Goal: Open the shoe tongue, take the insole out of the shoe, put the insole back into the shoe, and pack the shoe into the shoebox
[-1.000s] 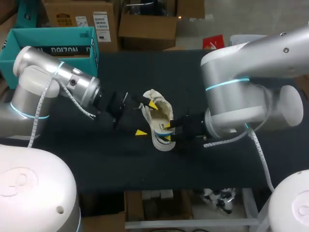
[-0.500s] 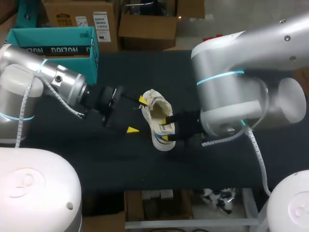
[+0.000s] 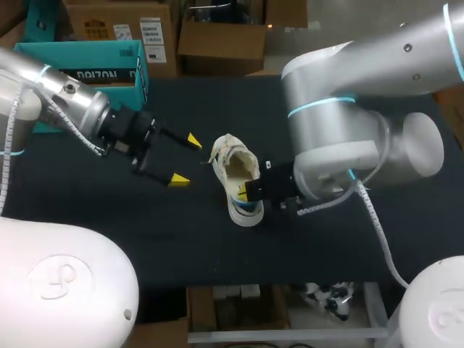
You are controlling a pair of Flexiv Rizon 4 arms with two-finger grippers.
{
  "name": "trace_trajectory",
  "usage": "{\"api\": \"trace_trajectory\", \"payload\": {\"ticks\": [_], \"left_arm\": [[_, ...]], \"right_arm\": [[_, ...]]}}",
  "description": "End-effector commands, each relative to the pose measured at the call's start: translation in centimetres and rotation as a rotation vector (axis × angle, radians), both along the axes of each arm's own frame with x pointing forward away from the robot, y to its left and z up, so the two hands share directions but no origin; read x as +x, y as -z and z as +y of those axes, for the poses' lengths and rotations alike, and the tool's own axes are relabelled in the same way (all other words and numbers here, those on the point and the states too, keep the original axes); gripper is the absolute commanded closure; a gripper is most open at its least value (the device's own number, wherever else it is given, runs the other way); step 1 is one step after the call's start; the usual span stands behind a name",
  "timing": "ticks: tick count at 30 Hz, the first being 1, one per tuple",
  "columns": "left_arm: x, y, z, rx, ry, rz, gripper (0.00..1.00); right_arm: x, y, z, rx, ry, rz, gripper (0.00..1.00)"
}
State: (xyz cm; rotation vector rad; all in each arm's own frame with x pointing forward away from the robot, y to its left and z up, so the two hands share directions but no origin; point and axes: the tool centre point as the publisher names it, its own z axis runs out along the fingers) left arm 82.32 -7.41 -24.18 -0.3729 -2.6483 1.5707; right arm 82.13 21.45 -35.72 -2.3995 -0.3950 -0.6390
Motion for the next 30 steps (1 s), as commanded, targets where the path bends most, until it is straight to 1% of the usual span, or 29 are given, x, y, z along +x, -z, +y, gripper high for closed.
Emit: {"api": "trace_trajectory", "payload": {"ticks": [1,3,5,8,11,15,17,23,26,30], "left_arm": [[0.6,-0.7,0.6,0.049,0.005,0.074,0.0],[0.8,-0.6,0.6,0.085,-0.019,0.099,0.0],[0.8,-0.6,0.6,0.104,-0.006,0.135,0.0],[0.7,-0.7,0.7,0.136,-0.014,0.164,0.0],[0.5,-1.1,0.7,0.165,-0.038,0.174,0.0],[0.1,-1.7,0.9,0.173,-0.057,0.18,0.0],[0.0,-1.8,1.0,0.179,-0.071,0.185,0.0],[-0.5,-1.5,1.5,0.181,-0.08,0.195,0.0],[-0.6,-1.2,1.9,0.175,-0.084,0.202,0.0],[-0.8,-0.9,2.1,0.171,-0.086,0.206,0.0]], "right_arm": [[0.8,1.4,0.2,-0.025,-0.034,0.059,1.0],[0.8,1.8,0.0,-0.028,-0.03,0.06,1.0],[0.8,2.3,-0.3,-0.034,-0.023,0.062,1.0],[0.7,3.1,-0.5,-0.04,-0.015,0.065,1.0],[0.8,4.2,-0.7,-0.05,-0.003,0.069,1.0],[0.8,4.7,-0.6,-0.052,0.001,0.055,1.0],[0.8,4.3,-0.6,-0.065,0.002,0.041,1.0],[0.2,1.3,-0.7,-0.068,-0.022,-0.021,1.0],[-0.2,0.2,-0.6,-0.075,-0.019,-0.033,1.0],[-0.9,-0.7,-0.5,-0.079,-0.013,-0.044,1.0]]}}
